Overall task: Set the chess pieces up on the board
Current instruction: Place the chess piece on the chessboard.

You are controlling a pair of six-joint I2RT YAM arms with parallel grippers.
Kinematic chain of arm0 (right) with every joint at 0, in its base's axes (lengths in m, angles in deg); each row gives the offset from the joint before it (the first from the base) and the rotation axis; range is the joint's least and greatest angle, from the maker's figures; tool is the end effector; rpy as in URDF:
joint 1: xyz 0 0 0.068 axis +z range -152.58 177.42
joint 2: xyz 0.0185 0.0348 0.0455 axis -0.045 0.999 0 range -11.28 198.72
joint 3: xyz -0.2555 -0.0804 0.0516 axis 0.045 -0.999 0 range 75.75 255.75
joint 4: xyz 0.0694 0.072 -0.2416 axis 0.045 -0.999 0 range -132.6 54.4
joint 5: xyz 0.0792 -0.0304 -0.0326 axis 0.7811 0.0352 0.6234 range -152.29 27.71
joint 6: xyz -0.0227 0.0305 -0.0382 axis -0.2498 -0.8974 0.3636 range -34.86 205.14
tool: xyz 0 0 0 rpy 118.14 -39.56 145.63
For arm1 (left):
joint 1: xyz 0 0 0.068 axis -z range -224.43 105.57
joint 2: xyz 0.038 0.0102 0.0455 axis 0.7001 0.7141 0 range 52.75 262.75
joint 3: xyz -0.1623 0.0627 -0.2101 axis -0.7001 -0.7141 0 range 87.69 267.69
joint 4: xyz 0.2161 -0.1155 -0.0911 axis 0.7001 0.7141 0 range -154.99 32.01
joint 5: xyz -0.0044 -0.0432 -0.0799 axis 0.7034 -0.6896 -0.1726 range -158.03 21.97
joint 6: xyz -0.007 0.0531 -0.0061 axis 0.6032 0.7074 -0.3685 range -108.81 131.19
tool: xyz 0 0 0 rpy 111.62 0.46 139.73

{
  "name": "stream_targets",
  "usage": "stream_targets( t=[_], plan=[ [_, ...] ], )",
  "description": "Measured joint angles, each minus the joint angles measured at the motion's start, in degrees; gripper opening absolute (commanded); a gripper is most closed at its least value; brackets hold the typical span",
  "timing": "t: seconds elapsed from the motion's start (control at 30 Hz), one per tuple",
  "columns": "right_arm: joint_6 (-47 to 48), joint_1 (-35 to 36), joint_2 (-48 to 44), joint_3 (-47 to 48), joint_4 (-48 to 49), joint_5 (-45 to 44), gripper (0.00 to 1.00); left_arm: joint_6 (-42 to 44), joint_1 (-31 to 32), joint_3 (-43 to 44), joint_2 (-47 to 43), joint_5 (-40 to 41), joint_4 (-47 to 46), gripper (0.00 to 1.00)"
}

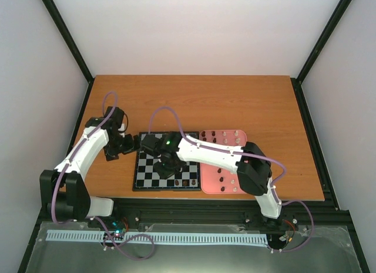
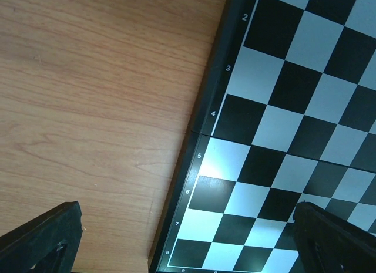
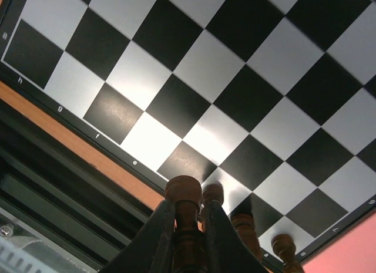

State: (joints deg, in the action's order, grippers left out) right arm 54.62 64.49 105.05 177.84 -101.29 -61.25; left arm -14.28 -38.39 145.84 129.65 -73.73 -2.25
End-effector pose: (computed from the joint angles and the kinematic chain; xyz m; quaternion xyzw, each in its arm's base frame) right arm 0.1586 0.3764 0.2401 -0.3131 0.9456 0.0720 0.0510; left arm 0.2260 -0.0275 0.2404 -0.1645 0.9824 -0.0678 0.0578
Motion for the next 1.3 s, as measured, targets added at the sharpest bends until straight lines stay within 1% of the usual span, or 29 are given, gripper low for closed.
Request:
stream_targets(
  t=[0.17, 0.4, 1.13, 1.3],
  plan=[
    [-0.37, 1.62, 0.57, -0.11, -0.11, 1.05, 0.03, -0.74, -1.49, -1.60, -0.98, -1.16, -0.44, 1.00],
    [-0.63, 2.80, 0.96, -2.03, 0.85, 1.46, 0.03, -1.33, -1.79, -2.60, -1.33, -2.10, -1.05, 1.00],
    [-0.79, 2.82, 4.90, -3.04, 1.86, 1.22, 0.03, -1.31, -1.81, -2.67, -1.44, -3.13, -1.51, 1.00],
    [-0.76, 2.82, 4.92, -3.04, 1.84, 1.16, 0.05, -1.33, -1.81, -3.06, -1.44, -3.34, -1.81, 1.00]
  ],
)
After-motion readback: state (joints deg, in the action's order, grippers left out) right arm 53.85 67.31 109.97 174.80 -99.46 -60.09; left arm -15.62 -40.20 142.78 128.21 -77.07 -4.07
